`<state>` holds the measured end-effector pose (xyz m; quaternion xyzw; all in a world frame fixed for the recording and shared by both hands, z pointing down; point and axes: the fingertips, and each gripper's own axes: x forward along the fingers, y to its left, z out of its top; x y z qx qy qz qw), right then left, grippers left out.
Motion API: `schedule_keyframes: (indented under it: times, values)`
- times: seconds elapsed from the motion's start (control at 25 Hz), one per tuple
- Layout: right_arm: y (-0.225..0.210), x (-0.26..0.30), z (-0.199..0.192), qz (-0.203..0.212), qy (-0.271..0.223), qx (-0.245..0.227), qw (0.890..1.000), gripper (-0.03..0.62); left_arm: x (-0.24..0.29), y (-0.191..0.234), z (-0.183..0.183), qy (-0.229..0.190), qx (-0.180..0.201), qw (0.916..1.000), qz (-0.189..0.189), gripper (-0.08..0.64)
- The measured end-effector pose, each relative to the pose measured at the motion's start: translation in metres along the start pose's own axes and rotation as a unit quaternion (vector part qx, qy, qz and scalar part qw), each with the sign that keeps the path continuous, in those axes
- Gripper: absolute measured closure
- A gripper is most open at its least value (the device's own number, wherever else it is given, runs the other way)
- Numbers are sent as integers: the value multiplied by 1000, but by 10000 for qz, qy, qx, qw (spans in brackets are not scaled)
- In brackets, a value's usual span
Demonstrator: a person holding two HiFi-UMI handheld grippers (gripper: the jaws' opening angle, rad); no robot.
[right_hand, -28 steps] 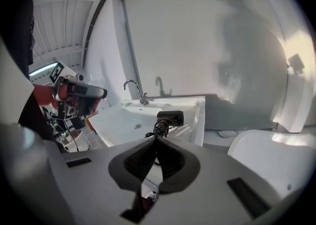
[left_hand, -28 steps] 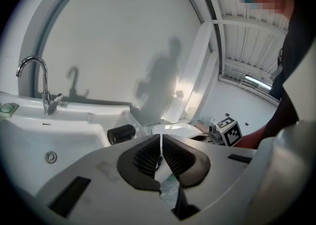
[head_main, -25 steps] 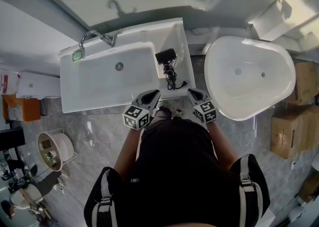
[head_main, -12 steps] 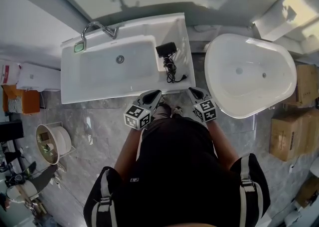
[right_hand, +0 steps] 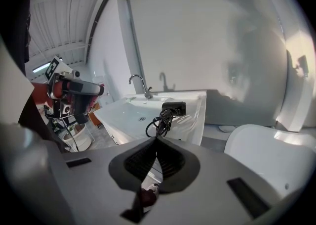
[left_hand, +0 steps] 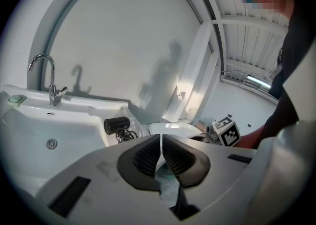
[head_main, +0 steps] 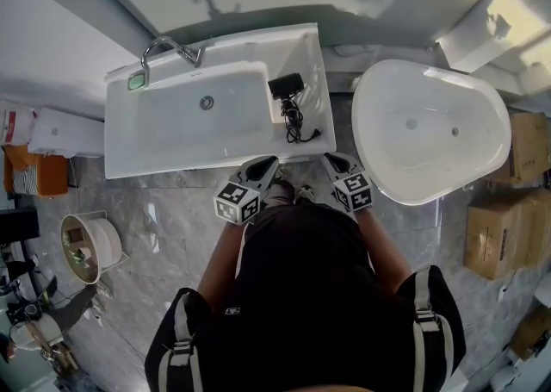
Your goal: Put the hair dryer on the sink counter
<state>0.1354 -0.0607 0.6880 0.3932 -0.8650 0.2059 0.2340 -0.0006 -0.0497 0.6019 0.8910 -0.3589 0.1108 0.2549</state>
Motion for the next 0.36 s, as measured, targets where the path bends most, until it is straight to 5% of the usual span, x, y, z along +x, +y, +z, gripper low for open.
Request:
schedule_keyframes:
  times: [0.36]
  values:
    - [-3, -1, -5, -38, 91, -28, 9999, 532, 1, 2, 3, -23, -25, 10000, 8, 537]
